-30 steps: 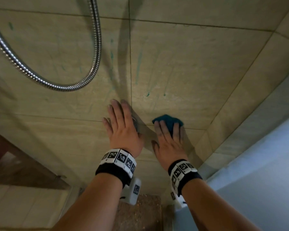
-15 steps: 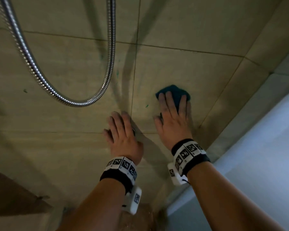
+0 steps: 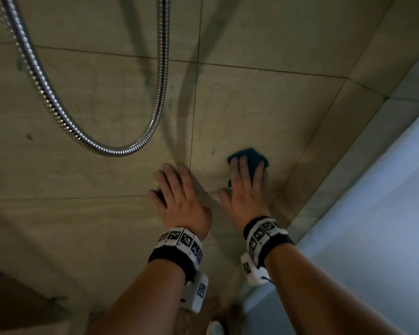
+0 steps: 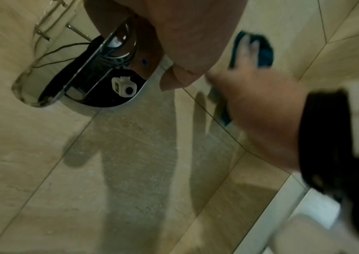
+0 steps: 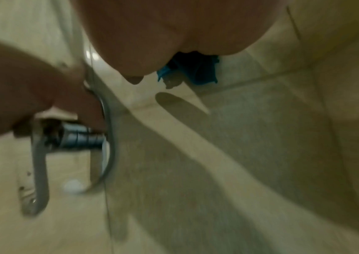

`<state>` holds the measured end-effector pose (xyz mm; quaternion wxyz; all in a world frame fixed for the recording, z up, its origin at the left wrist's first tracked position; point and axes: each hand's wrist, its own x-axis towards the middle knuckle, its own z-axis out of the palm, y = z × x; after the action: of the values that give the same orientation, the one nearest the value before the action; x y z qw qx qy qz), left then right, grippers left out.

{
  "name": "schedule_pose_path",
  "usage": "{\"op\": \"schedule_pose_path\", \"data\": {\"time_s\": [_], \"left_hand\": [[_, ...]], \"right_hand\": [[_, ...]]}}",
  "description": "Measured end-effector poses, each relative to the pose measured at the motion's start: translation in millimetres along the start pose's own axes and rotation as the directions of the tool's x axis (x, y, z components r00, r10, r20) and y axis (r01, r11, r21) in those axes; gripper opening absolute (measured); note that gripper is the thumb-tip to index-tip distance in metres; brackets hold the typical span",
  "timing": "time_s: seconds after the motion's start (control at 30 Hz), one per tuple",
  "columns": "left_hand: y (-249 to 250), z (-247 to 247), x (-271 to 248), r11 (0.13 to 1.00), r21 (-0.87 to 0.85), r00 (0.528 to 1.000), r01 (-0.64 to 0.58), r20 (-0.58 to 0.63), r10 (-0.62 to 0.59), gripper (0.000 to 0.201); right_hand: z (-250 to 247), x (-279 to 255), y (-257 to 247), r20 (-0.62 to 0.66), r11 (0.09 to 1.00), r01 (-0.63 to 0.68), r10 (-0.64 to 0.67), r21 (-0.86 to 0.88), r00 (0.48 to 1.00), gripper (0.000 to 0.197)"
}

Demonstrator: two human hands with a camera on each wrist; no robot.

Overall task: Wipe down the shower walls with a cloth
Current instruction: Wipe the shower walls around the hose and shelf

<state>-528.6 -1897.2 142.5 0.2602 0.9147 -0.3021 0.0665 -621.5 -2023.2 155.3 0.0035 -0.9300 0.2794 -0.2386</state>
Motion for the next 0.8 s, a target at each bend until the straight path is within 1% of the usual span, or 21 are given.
{"op": "schedule_pose_path", "data": {"time_s": [0.07,0.1,0.2,0.27,0.37,0.43,0.5,0.6,0.8], "left_hand": [[-1,1,-1,1.0,0.003,1.0,-0.007,0.013,0.007,0.133],[-2,1,-1,1.0,0.002,1.0,-0.01,0.012,0.01,0.134],[-4,2,0,1.0,-0.025,1.0,-0.013,0.011,0.014,0.134],[-3,2,1,0.999,-0.035,1.0,-0.006,0.014,0.007,0.132],[-2,1,2,0.999,-0.037,1.0,0.0,0.029,0.001,0.131],[-1,1,1,0.999,-0.041,1.0,-0.009,0.006,0.01,0.132],[-2,1,0,0.998,-0.058,1.0,-0.016,-0.005,0.016,0.133],[-3,1,0,0.998,-0.064,1.0,-0.027,-0.011,0.026,0.135],[-2,-2,0,0.997,-0.073,1.0,-0.023,-0.011,0.022,0.137]], "right_hand": [[22,-15,4,0.037,1.0,-0.02,0.019,0.016,0.999,0.085],[26,-16,3,0.034,0.999,-0.033,0.032,0.026,0.999,0.084],[10,-2,-7,-0.005,0.997,-0.039,0.039,0.059,0.999,0.082],[-16,20,-18,-0.08,0.994,-0.021,0.029,0.104,0.996,0.08],[-60,58,-37,-0.254,0.995,0.044,-0.02,0.092,0.967,0.075],[-79,74,-45,-0.31,0.995,0.082,-0.064,0.048,0.949,0.074],[-84,80,-44,-0.341,0.995,0.101,-0.092,0.008,0.936,0.072],[-74,76,-32,-0.359,0.995,0.092,-0.095,-0.025,0.928,0.072],[-58,62,-31,-0.286,1.0,0.014,-0.007,0.021,0.958,0.077]]}}
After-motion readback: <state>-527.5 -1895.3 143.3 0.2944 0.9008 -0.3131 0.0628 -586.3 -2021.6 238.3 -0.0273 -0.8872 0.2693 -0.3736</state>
